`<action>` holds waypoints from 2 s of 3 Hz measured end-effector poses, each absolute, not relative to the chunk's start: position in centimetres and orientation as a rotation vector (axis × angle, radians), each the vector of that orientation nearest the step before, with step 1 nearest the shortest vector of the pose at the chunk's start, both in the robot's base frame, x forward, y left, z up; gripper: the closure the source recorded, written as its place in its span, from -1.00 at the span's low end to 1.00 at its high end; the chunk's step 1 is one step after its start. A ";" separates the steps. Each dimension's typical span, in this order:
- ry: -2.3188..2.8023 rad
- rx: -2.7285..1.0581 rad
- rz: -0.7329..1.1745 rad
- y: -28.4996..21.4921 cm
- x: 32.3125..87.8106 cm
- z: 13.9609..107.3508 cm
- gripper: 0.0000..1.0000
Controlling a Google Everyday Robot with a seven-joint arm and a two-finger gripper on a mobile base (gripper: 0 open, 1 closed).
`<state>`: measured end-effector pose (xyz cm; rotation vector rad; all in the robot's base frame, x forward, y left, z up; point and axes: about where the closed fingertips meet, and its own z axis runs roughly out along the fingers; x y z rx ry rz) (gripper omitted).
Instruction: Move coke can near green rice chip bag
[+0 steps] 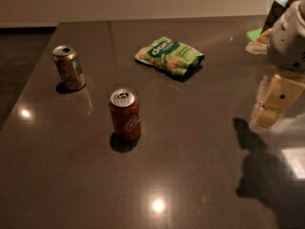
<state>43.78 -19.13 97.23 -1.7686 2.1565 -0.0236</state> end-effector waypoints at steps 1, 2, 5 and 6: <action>1.982 -1.875 0.137 -12.5 43.5 95.4 -1.00; 1.885 -1.931 0.224 -8.2 43.9 93.9 -1.00; 1.718 -2.029 0.429 1.6 44.3 91.0 -1.00; 1.681 -2.047 0.469 3.9 43.8 91.0 -1.00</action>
Offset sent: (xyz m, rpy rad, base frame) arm 0.0073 0.1596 -0.0548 0.2269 0.0494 0.3484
